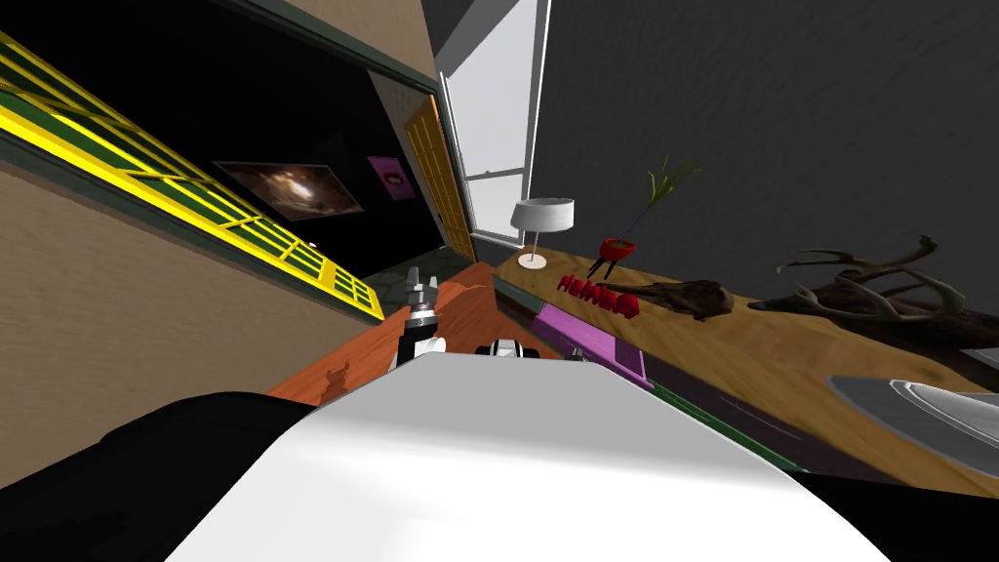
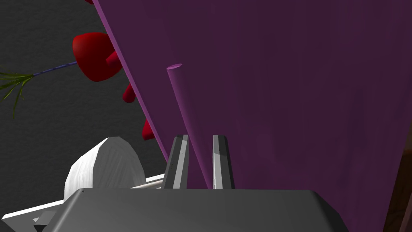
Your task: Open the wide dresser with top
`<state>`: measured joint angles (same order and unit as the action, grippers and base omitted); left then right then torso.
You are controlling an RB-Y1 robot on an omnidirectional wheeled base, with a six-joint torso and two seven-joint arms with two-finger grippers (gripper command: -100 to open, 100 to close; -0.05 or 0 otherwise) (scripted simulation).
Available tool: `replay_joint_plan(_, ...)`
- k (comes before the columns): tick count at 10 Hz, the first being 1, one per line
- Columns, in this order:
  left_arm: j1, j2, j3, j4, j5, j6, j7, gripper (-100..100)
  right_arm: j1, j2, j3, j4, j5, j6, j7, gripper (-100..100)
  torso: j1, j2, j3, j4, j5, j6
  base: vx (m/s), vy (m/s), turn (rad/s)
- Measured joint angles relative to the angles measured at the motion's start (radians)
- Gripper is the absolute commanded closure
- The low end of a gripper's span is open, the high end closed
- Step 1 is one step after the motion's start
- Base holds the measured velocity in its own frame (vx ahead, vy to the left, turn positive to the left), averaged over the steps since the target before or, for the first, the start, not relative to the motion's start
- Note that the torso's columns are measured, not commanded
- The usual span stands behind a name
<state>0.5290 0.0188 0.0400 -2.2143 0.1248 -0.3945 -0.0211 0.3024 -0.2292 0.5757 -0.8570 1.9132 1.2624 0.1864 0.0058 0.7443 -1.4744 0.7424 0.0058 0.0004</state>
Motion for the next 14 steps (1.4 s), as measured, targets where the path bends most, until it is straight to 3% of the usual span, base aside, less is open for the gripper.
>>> replay_joint_plan(7,0.0,0.0,0.0,0.0,0.0,0.0,0.0,0,-0.018,0.029,-0.019,-0.01,0.001,-0.012,0.043,100,0.002,0.0,0.0,0.001,0.002,0.0,-0.158,0.09,0.008)
replay_joint_plan(8,0.0,0.0,0.0,0.0,0.0,0.0,0.0,0,-0.017,0.032,-0.022,-0.019,0.003,-0.01,0.052,-100,0.005,0.003,0.001,0.002,0.002,0.0,-0.143,0.065,0.018)
replay_joint_plan(10,0.0,0.0,0.0,0.0,0.0,0.0,0.0,0,-0.016,0.037,-0.038,-0.07,-0.014,-0.038,0.102,-100,-0.01,-0.01,-0.004,-0.003,-0.004,-0.001,-0.068,-0.041,0.039)
replay_joint_plan(14,0.0,0.0,0.0,0.0,0.0,0.0,0.0,0,-0.041,0.042,-0.083,-0.159,-0.053,-0.099,0.206,-100,-0.003,-0.006,-0.002,-0.004,-0.005,0.0,-0.067,-0.025,0.029)
